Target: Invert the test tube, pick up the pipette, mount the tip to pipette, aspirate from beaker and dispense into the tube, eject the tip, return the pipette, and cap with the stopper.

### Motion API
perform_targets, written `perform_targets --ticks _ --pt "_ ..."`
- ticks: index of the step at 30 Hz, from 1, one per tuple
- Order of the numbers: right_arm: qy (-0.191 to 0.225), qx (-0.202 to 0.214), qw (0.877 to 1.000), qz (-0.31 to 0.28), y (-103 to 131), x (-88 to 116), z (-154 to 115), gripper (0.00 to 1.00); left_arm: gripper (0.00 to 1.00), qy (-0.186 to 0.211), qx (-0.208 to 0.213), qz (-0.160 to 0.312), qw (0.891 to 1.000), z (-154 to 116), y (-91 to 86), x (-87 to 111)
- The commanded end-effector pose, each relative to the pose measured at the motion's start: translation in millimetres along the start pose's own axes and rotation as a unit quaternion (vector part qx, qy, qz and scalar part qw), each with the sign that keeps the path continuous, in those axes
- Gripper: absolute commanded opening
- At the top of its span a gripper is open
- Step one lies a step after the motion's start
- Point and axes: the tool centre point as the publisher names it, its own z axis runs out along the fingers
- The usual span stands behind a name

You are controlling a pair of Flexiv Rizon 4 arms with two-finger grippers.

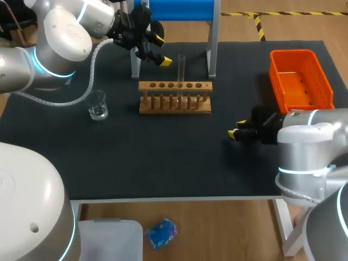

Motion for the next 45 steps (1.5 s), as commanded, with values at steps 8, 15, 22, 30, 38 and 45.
perform_targets --ticks 8,15,22,30,38,45 --pt "0.000 0.004 1.000 0.000 1 2 0 0.43 1.00 0.002 -0.003 -0.001 1.000 -1 -0.9 -1.1" --pt "-0.001 0.007 1.000 0.000 0 1 0 0.35 1.00 0.002 -0.003 -0.001 1.000 -1 -0.9 -1.1" --pt "-0.003 0.010 1.000 0.000 0 0 1 0.15 1.00 0.002 -0.003 -0.001 1.000 -1 -0.9 -1.1" --pt "-0.004 0.012 1.000 0.000 -1 1 1 0.00 1.00 0.002 -0.003 -0.001 1.000 -1 -0.9 -1.1" --pt "-0.005 0.011 1.000 -0.010 7 2 -4 0.00 1.00 0.002 -0.003 -0.001 1.000 -1 -0.9 -1.1" --pt "0.003 0.006 1.000 -0.030 17 3 -21 0.00 1.00 0.002 -0.003 -0.001 1.000 -1 -0.9 -1.1"
